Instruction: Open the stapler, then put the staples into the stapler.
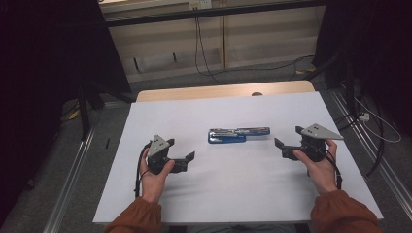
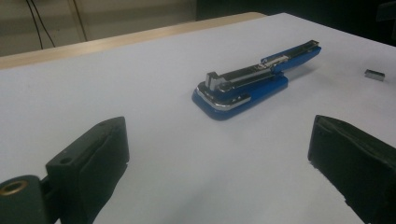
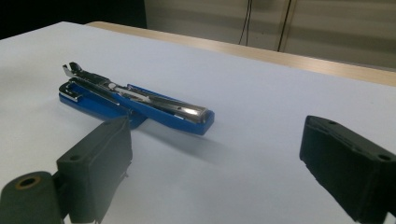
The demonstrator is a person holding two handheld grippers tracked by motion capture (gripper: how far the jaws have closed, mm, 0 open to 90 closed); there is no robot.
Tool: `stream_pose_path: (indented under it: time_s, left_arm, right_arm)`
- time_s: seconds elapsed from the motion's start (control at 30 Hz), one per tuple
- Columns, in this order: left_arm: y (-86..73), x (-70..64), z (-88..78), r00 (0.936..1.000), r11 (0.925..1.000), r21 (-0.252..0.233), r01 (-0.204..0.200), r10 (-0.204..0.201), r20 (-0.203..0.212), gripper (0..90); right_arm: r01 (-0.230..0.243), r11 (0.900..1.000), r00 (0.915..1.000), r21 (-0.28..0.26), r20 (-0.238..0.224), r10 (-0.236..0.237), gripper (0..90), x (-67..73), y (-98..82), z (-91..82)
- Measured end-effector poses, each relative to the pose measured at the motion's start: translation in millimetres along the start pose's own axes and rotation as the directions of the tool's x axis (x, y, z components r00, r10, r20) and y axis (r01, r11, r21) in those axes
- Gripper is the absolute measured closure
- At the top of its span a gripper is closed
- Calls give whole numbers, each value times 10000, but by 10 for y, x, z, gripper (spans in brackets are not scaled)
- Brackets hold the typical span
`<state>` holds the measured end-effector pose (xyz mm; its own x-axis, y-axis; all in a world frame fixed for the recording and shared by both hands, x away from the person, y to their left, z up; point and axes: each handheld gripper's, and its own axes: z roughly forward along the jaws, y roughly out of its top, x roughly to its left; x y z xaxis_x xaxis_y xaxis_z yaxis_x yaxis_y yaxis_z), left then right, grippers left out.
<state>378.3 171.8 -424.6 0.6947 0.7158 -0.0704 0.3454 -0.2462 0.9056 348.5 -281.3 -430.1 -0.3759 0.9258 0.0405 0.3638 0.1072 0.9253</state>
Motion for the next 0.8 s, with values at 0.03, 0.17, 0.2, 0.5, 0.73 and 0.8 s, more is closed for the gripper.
stream_pose_path:
  time_s: [0.03,0.17,0.2,0.5,0.73,0.8]
  left_arm:
    - [-13,-3,-28,10000,10000,-30,-14,14,-24,54]
    - [-49,-19,-121,9990,9994,-52,-354,352,-262,55]
    - [-58,-24,-141,9990,9993,-60,-361,359,-280,55]
    - [-128,-87,-313,9992,9995,-179,-270,264,-293,51]
    - [-190,-113,-452,9996,9998,-179,-106,101,-262,51]
    - [-206,-127,-491,9996,9998,-158,-133,129,-268,50]
  right_arm:
    - [38,10000,10000,25,16,-39,107,-6,-5,-21]
    - [-9,10000,9999,-48,173,10,109,-42,-1,-92]
    - [-41,10000,9999,-36,138,41,107,-50,0,-104]
    - [-253,9978,9996,615,-144,262,109,-131,-13,-200]
    - [-571,9876,9958,1463,-625,668,107,-238,52,-183]
    - [-537,9802,9956,1905,-658,673,107,-269,67,-163]
